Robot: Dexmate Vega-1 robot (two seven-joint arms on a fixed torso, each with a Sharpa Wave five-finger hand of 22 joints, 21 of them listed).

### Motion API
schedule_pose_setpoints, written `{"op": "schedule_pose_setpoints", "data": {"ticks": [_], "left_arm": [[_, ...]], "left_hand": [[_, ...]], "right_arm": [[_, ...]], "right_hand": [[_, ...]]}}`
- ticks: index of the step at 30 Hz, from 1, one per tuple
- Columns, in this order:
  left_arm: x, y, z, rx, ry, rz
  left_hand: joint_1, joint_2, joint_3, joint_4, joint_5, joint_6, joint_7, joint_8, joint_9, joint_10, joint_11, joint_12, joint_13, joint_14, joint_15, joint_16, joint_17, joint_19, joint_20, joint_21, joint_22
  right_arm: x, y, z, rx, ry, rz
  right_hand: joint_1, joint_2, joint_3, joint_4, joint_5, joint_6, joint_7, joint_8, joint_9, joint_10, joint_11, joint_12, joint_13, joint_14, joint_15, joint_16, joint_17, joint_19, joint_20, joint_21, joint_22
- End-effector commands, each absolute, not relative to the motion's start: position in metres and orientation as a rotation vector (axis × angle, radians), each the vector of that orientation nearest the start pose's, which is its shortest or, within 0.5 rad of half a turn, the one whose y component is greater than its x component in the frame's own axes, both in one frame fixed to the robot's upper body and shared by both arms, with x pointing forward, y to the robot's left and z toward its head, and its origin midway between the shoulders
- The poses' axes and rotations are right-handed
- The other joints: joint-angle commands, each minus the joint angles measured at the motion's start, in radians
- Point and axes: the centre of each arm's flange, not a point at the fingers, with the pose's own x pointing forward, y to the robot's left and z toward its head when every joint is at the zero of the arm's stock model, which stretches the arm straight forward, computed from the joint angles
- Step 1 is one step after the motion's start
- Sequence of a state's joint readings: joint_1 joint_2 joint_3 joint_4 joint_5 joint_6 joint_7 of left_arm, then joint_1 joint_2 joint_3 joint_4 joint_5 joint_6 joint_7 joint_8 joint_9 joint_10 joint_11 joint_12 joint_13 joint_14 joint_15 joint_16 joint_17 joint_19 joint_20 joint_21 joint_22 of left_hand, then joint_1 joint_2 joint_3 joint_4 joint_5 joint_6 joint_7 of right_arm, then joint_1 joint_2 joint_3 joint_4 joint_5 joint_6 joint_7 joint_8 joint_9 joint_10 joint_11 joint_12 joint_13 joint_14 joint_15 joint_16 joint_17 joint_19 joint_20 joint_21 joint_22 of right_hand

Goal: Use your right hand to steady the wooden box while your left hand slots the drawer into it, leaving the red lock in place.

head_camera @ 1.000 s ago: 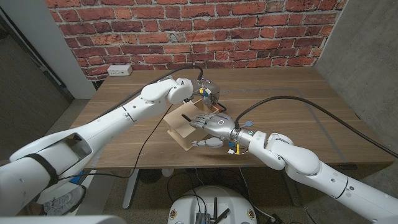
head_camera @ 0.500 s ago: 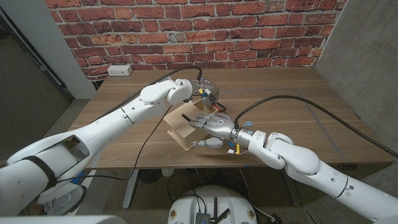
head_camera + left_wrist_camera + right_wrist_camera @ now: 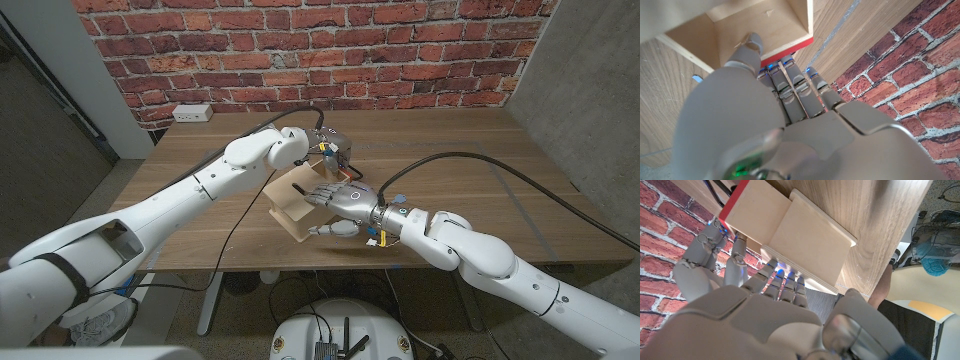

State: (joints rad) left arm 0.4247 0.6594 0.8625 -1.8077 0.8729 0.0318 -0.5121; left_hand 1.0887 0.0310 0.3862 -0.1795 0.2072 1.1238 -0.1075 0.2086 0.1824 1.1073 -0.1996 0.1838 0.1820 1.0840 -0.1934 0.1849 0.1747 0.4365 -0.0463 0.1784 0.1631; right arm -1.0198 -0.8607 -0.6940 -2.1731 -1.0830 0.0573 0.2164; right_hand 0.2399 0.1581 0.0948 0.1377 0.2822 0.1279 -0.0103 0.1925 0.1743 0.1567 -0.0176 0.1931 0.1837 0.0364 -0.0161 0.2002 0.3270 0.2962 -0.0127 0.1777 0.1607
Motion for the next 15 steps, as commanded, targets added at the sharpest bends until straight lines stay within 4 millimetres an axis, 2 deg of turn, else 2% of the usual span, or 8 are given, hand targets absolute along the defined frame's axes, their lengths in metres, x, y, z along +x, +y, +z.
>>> {"op": "schedule_pose_setpoints", "data": {"ticks": [1,7,15], "left_arm": [[0.5747,0.0701,0.0758,1.980,-0.709,-0.320],[0.5737,0.0743,0.0753,1.978,-0.710,-0.295],[0.5733,0.0765,0.0780,1.986,-0.699,-0.312]], "left_hand": [[0.025,0.043,0.000,0.012,0.008,-0.025,-0.002,-0.004,0.009,-0.030,-0.002,-0.006,0.003,-0.022,-0.048,-0.007,-0.002,-0.002,-0.153,0.004,0.003],[-0.017,0.022,0.001,0.015,0.010,-0.088,-0.010,-0.014,0.008,-0.086,-0.003,-0.008,0.002,-0.069,-0.046,-0.013,-0.005,-0.014,-0.154,0.002,0.002],[-0.069,-0.006,0.002,0.019,0.008,-0.150,-0.005,-0.021,0.004,-0.148,-0.004,-0.008,0.001,-0.139,-0.042,-0.015,-0.008,-0.021,-0.155,0.003,0.001]], "right_arm": [[0.4643,-0.0823,-0.0928,-1.918,-0.964,0.411],[0.4663,-0.0826,-0.0927,-1.909,-0.963,0.412],[0.4674,-0.0822,-0.0924,-1.906,-0.960,0.414]], "right_hand": [[0.006,0.009,-0.001,0.006,0.007,0.008,-0.001,0.006,0.006,0.008,0.001,0.005,0.006,0.012,0.001,0.007,0.002,0.009,-0.004,0.009,0.006],[0.006,0.009,-0.001,0.006,0.007,0.008,-0.001,0.006,0.006,0.008,0.001,0.005,0.006,0.012,0.001,0.007,0.002,0.009,-0.004,0.009,0.006],[0.006,0.009,-0.001,0.006,0.007,0.008,-0.001,0.006,0.006,0.008,0.001,0.005,0.006,0.012,0.001,0.007,0.002,0.009,-0.004,0.009,0.006]]}}
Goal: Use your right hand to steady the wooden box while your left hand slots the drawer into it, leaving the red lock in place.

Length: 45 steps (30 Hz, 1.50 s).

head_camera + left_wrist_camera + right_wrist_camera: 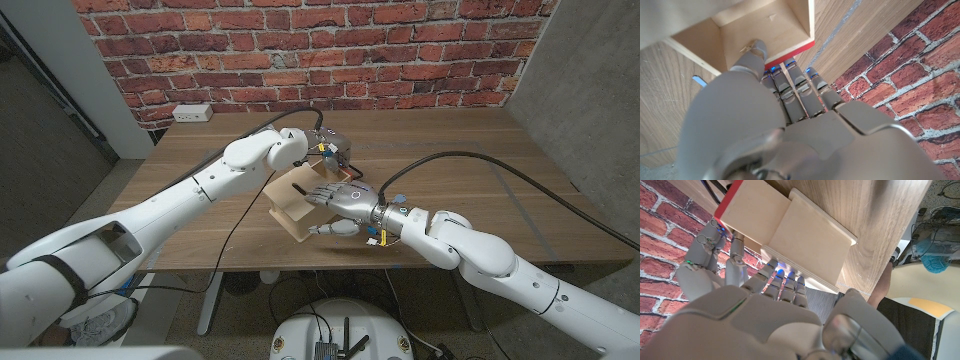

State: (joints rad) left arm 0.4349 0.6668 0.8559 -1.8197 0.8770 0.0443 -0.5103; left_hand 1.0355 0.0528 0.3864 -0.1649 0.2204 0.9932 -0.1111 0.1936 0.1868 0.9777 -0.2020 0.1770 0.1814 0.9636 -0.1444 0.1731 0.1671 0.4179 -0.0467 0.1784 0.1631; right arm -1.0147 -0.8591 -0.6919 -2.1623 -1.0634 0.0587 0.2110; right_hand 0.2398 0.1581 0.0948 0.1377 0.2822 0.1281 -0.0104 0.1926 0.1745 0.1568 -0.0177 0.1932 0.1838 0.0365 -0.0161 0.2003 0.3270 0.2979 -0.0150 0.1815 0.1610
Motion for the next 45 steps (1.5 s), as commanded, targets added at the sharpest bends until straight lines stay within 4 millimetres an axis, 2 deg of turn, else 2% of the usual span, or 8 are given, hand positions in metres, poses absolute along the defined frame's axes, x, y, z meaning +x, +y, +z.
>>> {"op": "schedule_pose_setpoints", "data": {"ticks": [1,8,16,19,23,32,36,45], "left_arm": [[0.573,0.077,0.078,1.988,-0.698,-0.317],[0.573,0.077,0.078,2.007,-0.683,-0.344],[0.572,0.077,0.080,2.023,-0.675,-0.357],[0.571,0.076,0.080,2.027,-0.673,-0.361],[0.571,0.075,0.081,2.033,-0.672,-0.368],[0.569,0.072,0.084,2.038,-0.686,-0.373],[0.569,0.070,0.086,2.053,-0.691,-0.379],[0.572,0.067,0.091,2.066,-0.705,-0.383]], "left_hand": [[-0.025,-0.032,0.004,0.004,-0.005,-0.037,-0.002,-0.008,-0.002,-0.035,-0.002,-0.001,0.002,-0.025,-0.090,-0.002,0.000,-0.003,-0.154,0.003,0.001],[-0.070,-0.070,-0.003,0.006,-0.009,-0.105,0.011,-0.014,0.000,-0.080,-0.004,-0.001,0.001,-0.064,-0.086,-0.005,-0.002,0.005,-0.153,0.005,0.001],[-0.102,-0.104,-0.009,0.006,-0.011,-0.165,0.006,-0.014,0.003,-0.148,-0.004,-0.007,0.001,-0.108,-0.082,-0.008,-0.004,0.014,-0.154,0.005,0.000],[-0.118,-0.125,-0.014,0.005,-0.013,-0.219,0.012,-0.017,0.004,-0.195,0.001,-0.006,0.001,-0.152,-0.080,-0.010,-0.005,0.019,-0.156,0.005,0.000],[-0.132,-0.151,-0.029,0.004,-0.018,-0.254,0.015,-0.013,0.004,-0.256,0.025,-0.009,0.001,-0.207,-0.072,-0.011,-0.005,0.013,-0.152,0.002,0.000],[-0.146,-0.153,-0.048,0.010,-0.021,-0.328,0.033,-0.018,0.003,-0.324,0.035,-0.009,0.001,-0.250,-0.064,-0.004,-0.002,-0.007,-0.143,-0.002,0.001],[-0.153,-0.151,-0.055,0.013,-0.022,-0.359,0.040,-0.017,0.002,-0.345,0.038,-0.006,0.001,-0.284,-0.048,-0.006,-0.002,-0.019,-0.138,-0.003,0.001],[-0.155,-0.134,-0.055,0.017,-0.020,-0.334,0.040,0.001,0.002,-0.348,0.040,0.000,0.001,-0.309,-0.040,-0.003,-0.002,-0.035,-0.135,-0.004,0.001]], "right_arm": [[0.467,-0.082,-0.093,-1.905,-0.960,0.413],[0.467,-0.082,-0.094,-1.895,-0.956,0.412],[0.466,-0.082,-0.094,-1.886,-0.954,0.415],[0.466,-0.082,-0.094,-1.886,-0.953,0.415],[0.466,-0.083,-0.095,-1.882,-0.950,0.419],[0.465,-0.084,-0.095,-1.879,-0.954,0.412],[0.465,-0.084,-0.094,-1.881,-0.949,0.416],[0.466,-0.086,-0.092,-1.884,-0.948,0.420]], "right_hand": [[0.006,0.009,-0.001,0.006,0.007,0.008,-0.001,0.006,0.006,0.008,0.001,0.004,0.006,0.012,0.001,0.007,0.002,0.007,-0.002,0.005,0.005],[0.006,0.009,-0.001,0.006,0.007,0.008,-0.001,0.006,0.006,0.008,0.001,0.004,0.006,0.012,0.001,0.007,0.002,0.007,-0.002,0.005,0.005],[0.006,0.009,-0.001,0.006,0.007,0.008,-0.001,0.006,0.006,0.008,0.001,0.004,0.006,0.012,0.001,0.007,0.002,0.007,-0.002,0.005,0.005],[0.006,0.009,-0.001,0.006,0.007,0.008,-0.001,0.006,0.006,0.008,0.001,0.004,0.006,0.012,0.001,0.007,0.002,0.007,-0.002,0.005,0.005],[0.006,0.009,-0.001,0.006,0.007,0.008,-0.001,0.006,0.006,0.008,0.001,0.004,0.006,0.012,0.001,0.007,0.002,0.007,-0.002,0.005,0.005],[0.006,0.009,-0.001,0.006,0.007,0.008,-0.001,0.006,0.006,0.008,0.001,0.004,0.006,0.012,0.001,0.007,0.002,0.007,-0.002,0.005,0.005],[0.006,0.009,-0.001,0.006,0.007,0.008,-0.001,0.006,0.006,0.008,0.001,0.004,0.006,0.012,0.001,0.007,0.002,0.007,-0.002,0.005,0.005],[0.006,0.009,-0.001,0.006,0.007,0.008,-0.001,0.006,0.006,0.008,0.001,0.004,0.006,0.012,0.001,0.007,0.002,0.007,-0.002,0.005,0.005]]}}
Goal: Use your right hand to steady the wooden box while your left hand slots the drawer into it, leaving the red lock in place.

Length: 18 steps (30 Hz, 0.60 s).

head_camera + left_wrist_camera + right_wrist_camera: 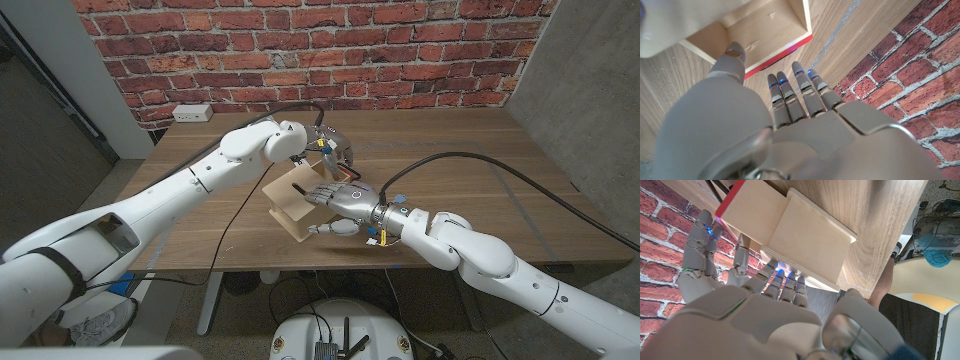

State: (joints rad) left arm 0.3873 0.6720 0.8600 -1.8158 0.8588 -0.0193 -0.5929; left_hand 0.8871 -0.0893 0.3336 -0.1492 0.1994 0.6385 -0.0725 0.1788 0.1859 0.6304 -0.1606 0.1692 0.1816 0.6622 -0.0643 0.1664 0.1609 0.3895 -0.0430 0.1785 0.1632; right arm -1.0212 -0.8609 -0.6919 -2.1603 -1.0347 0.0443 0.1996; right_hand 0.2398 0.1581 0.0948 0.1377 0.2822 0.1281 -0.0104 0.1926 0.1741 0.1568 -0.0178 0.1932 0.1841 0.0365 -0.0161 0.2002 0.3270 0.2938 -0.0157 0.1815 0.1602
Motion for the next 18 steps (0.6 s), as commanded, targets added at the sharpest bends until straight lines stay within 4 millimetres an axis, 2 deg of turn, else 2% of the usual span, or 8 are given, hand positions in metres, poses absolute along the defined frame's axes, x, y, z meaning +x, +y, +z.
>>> {"op": "schedule_pose_setpoints", "data": {"ticks": [1,18], "left_arm": [[0.572,0.067,0.092,2.069,-0.702,-0.385],[0.577,0.064,0.108,2.091,-0.710,-0.416]], "left_hand": [[-0.008,0.013,-0.003,0.002,0.002,0.040,0.004,0.024,0.004,0.000,0.003,0.010,0.001,-0.010,-0.119,0.006,0.004,-0.007,-0.139,-0.003,0.001],[-0.045,0.034,-0.008,0.019,0.003,0.066,-0.005,0.032,0.004,0.010,0.001,0.016,0.000,-0.002,-0.116,0.011,0.003,-0.022,-0.141,-0.002,0.001]], "right_arm": [[0.467,-0.086,-0.092,-1.883,-0.948,0.420],[0.468,-0.088,-0.092,-1.878,-0.945,0.421]], "right_hand": [[0.006,0.009,-0.001,0.006,0.007,0.008,-0.001,0.006,0.006,0.008,0.001,0.004,0.005,0.012,0.001,0.007,0.002,0.011,-0.001,0.005,0.006],[0.006,0.009,-0.001,0.006,0.007,0.008,-0.001,0.006,0.006,0.008,0.001,0.004,0.005,0.012,0.001,0.007,0.002,0.011,-0.001,0.005,0.006]]}}
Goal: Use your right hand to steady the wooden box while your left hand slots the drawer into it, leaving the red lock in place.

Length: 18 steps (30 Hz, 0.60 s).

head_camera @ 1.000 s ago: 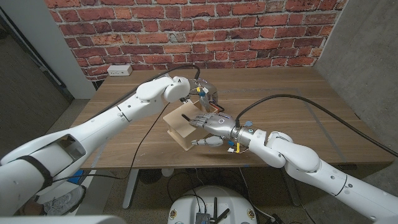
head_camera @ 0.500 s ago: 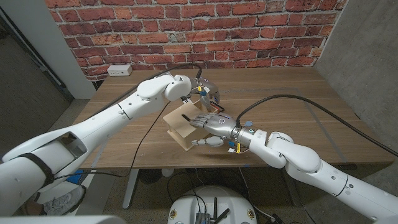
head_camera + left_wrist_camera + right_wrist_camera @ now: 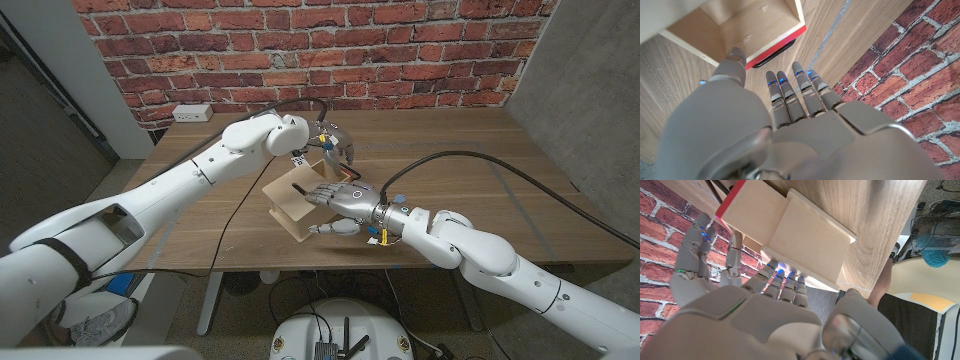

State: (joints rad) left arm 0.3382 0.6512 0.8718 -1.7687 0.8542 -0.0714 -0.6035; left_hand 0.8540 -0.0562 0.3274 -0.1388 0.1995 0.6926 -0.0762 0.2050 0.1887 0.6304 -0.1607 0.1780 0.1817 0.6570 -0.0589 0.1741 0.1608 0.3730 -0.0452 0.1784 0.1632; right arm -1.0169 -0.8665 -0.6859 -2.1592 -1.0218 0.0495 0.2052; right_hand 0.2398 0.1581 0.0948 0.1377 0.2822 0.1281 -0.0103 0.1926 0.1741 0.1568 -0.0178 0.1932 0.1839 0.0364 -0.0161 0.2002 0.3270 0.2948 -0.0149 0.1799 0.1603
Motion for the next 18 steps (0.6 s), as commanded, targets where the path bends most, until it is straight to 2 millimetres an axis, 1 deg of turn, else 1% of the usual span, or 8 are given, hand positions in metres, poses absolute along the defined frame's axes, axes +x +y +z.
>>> {"op": "schedule_pose_setpoints", "data": {"ticks": [1,4,6,8,11,14,17,18], "left_arm": [[0.578,0.064,0.108,2.089,-0.708,-0.416],[0.579,0.064,0.111,2.056,-0.697,-0.438],[0.581,0.063,0.113,2.057,-0.674,-0.459],[0.582,0.063,0.115,2.049,-0.660,-0.481],[0.586,0.064,0.119,2.029,-0.647,-0.501],[0.590,0.065,0.123,1.995,-0.630,-0.529],[0.594,0.065,0.127,1.975,-0.602,-0.568],[0.595,0.065,0.128,1.967,-0.595,-0.580]], "left_hand": [[-0.015,0.001,-0.002,0.009,0.003,0.014,-0.003,0.006,0.002,0.017,-0.001,0.010,0.000,0.003,-0.122,0.004,0.002,-0.005,-0.139,-0.002,0.001],[-0.031,0.011,-0.001,0.018,0.002,0.006,-0.005,0.002,0.002,0.019,0.005,0.010,0.000,0.005,-0.120,0.004,0.003,-0.006,-0.138,-0.001,0.001],[-0.073,0.038,-0.001,0.040,0.001,-0.005,-0.005,-0.003,0.002,0.017,0.008,0.008,0.000,0.003,-0.119,0.004,0.004,-0.010,-0.138,0.000,0.001],[-0.081,0.038,-0.002,0.040,0.000,-0.013,-0.002,-0.007,0.001,0.015,0.009,0.007,0.000,0.003,-0.113,0.003,0.003,-0.012,-0.139,0.000,0.001],[-0.102,0.043,-0.005,0.049,-0.002,-0.015,0.001,-0.008,0.001,0.012,0.012,0.006,-0.001,0.003,-0.110,0.003,0.004,-0.016,-0.139,-0.001,0.001],[-0.120,0.048,-0.007,0.055,-0.004,-0.008,-0.009,-0.005,0.000,0.017,0.012,0.007,-0.001,0.006,-0.111,0.004,0.004,-0.016,-0.137,0.000,0.000],[-0.166,0.070,-0.010,0.078,-0.009,-0.014,-0.005,-0.010,-0.002,0.014,0.016,0.006,-0.001,0.002,-0.107,0.004,0.006,-0.020,-0.132,0.000,0.001],[-0.176,0.074,-0.011,0.083,-0.010,-0.016,0.001,-0.012,-0.003,0.015,0.017,0.007,-0.001,0.001,-0.105,0.003,0.006,-0.021,-0.131,0.001,0.001]], "right_arm": [[0.469,-0.088,-0.092,-1.876,-0.944,0.423],[0.470,-0.088,-0.093,-1.872,-0.942,0.426],[0.470,-0.088,-0.093,-1.875,-0.947,0.423],[0.470,-0.088,-0.093,-1.876,-0.947,0.425],[0.470,-0.088,-0.092,-1.879,-0.948,0.425],[0.469,-0.087,-0.093,-1.885,-0.953,0.423],[0.468,-0.087,-0.093,-1.887,-0.957,0.419],[0.468,-0.087,-0.093,-1.886,-0.956,0.420]], "right_hand": [[0.006,0.009,-0.001,0.006,0.007,0.008,-0.001,0.006,0.006,0.008,0.001,0.004,0.005,0.012,0.001,0.007,0.002,0.010,-0.002,0.007,0.006],[0.006,0.009,-0.001,0.006,0.007,0.008,-0.001,0.006,0.006,0.008,0.001,0.004,0.005,0.012,0.001,0.007,0.002,0.010,-0.002,0.007,0.006],[0.006,0.009,-0.001,0.006,0.007,0.008,-0.001,0.006,0.006,0.008,0.001,0.004,0.005,0.012,0.001,0.007,0.002,0.010,-0.002,0.007,0.006],[0.006,0.009,-0.001,0.006,0.007,0.008,-0.001,0.006,0.006,0.008,0.001,0.004,0.005,0.012,0.001,0.007,0.002,0.010,-0.002,0.007,0.006],[0.006,0.009,-0.001,0.006,0.007,0.008,-0.001,0.006,0.006,0.008,0.001,0.004,0.005,0.012,0.001,0.007,0.002,0.010,-0.002,0.007,0.006],[0.006,0.009,-0.001,0.006,0.007,0.008,-0.001,0.006,0.006,0.008,0.001,0.004,0.005,0.012,0.001,0.007,0.002,0.010,-0.002,0.007,0.006],[0.006,0.009,-0.001,0.006,0.007,0.008,-0.001,0.006,0.006,0.008,0.001,0.004,0.005,0.012,0.001,0.007,0.002,0.010,-0.002,0.007,0.006],[0.006,0.009,-0.001,0.006,0.007,0.008,-0.001,0.006,0.006,0.008,0.001,0.004,0.005,0.012,0.001,0.007,0.002,0.010,-0.002,0.007,0.006]]}}
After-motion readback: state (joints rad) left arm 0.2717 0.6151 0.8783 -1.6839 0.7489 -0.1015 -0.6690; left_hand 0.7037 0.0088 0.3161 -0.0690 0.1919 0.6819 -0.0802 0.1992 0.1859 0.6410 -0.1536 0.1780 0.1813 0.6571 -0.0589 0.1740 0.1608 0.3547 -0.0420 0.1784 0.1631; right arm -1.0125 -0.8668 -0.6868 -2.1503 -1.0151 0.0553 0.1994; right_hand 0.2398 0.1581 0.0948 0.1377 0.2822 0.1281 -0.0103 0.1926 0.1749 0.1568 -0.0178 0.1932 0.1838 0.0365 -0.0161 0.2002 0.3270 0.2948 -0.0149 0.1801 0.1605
